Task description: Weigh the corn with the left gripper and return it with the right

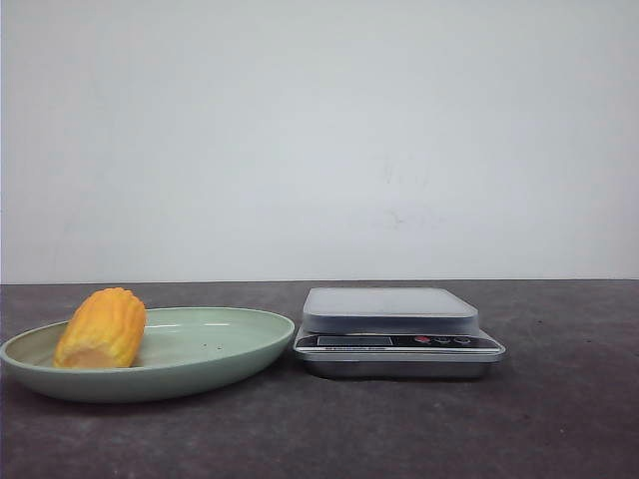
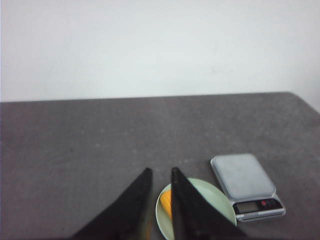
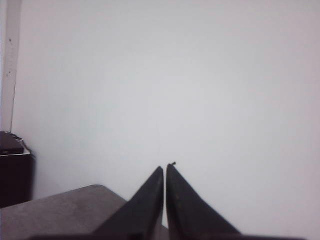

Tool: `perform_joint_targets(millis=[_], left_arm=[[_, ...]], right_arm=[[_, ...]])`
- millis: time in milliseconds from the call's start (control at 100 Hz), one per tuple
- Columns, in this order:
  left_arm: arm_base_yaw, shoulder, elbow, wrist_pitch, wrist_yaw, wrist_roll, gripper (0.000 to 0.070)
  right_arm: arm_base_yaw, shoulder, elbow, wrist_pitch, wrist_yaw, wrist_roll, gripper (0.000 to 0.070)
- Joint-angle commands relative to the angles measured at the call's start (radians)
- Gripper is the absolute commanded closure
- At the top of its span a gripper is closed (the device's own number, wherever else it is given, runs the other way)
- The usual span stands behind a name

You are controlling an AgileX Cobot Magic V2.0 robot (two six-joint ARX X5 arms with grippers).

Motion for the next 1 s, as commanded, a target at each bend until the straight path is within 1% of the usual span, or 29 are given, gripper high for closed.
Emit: perform_joint_targets(millis=[0, 50, 120, 230, 280, 880, 960, 990], left_arm=[[-0.004, 0.006, 0.005, -0.024, -0.013, -0.042, 0.0689], [-0.004, 0.006, -0.007, -0.023, -0.028, -0.073, 0.0688], [-0.004, 0.007, -0.023, -0.011, -0.031, -0.100, 0.0688], [-0.004, 0.007, -0.028, 0.005, -0.030, -0.109, 0.0688], [-0.004, 0.006, -0.028, 0.003, -0.030, -0.109, 0.0688], [-0.004, 0.006, -0.026, 0.001, -0.030, -0.109, 0.0688], [-0.004, 0.006, -0.026, 0.001, -0.030, -0.109, 0.0688], [-0.004, 0.006, -0.026, 0.001, -0.030, -0.109, 0.0688]], right_arm=[[0.006, 0.022, 0.005, -0.058, 0.005, -0.026, 0.0700], [0.002, 0.012, 0.005, -0.111, 0.013, -0.023, 0.0700], [-0.003, -0.003, 0.005, -0.182, 0.053, -0.023, 0.0700], [-0.002, -0.014, 0.005, -0.243, 0.058, -0.026, 0.0700], [-0.002, -0.014, 0.005, -0.242, 0.047, -0.026, 0.0700], [-0.003, -0.014, 0.005, -0.240, 0.049, -0.026, 0.0700], [-0.029, -0.029, 0.005, -0.243, 0.048, -0.026, 0.0700], [-0.045, -0.036, 0.005, -0.251, 0.054, -0.012, 0.0696]])
